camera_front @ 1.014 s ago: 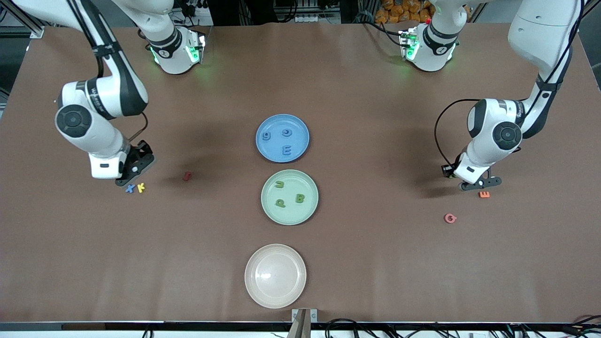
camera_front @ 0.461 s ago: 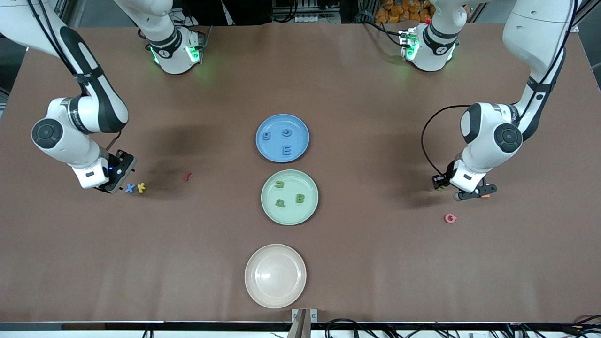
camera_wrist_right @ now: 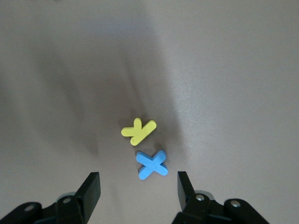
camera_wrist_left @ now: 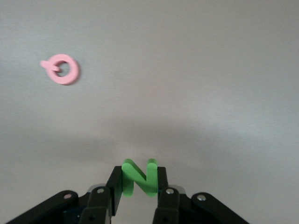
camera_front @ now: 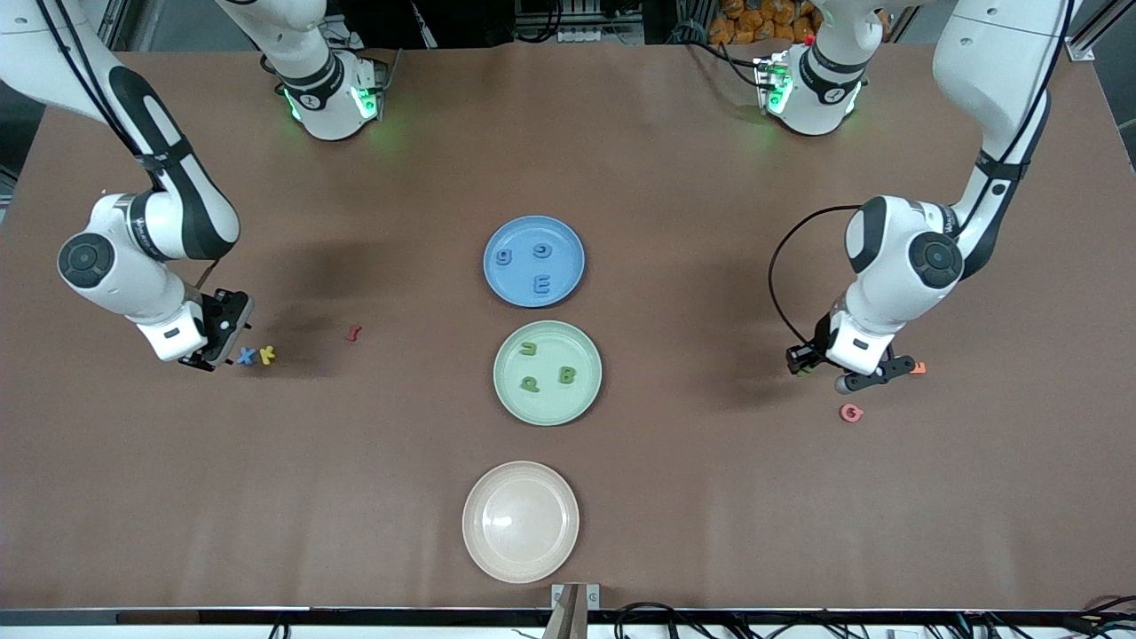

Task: Sort letters by color into matching plates
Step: 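Place the green N on the green plate while the right gripper grasps X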

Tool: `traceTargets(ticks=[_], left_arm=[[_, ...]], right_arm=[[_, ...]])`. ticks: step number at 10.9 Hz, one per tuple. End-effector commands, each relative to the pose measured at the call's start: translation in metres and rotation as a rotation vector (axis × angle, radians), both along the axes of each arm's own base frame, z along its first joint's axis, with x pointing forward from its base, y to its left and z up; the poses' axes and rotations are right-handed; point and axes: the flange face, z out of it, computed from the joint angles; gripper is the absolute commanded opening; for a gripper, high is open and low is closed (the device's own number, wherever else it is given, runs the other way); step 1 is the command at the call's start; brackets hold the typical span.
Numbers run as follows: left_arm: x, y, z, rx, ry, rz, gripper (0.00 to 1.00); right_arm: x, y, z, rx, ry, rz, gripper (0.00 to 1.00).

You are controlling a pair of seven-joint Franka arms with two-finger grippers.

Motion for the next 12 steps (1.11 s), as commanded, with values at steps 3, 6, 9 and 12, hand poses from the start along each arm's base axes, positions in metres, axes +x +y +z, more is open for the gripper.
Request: traceTargets(ticks=[3, 6, 9, 12], left_arm=[[0.02, -0.078, 0.004, -0.078, -0.007, 0.118, 0.0], [0.03, -0.137, -0.002, -0.125, -0.001, 0.181, 0.0], [0.041, -0.203, -0.01, -0.179, -0.008, 0.213, 0.0], [0.028, -0.248, -0.001, -0.225, -0.043, 0.213, 0.0]], right_arm=[[0.0, -0.009, -0.037, 0.03, 0.001, 0.029, 0.74], [0.004, -0.008, -0.044, 0.036, -0.006, 0.055, 0.73], [0.003, -0.012, -0.051, 0.037, -0.014, 0.05, 0.69], [0.004, -0.012, -0.054, 0.039, -0.025, 0.058, 0.54]])
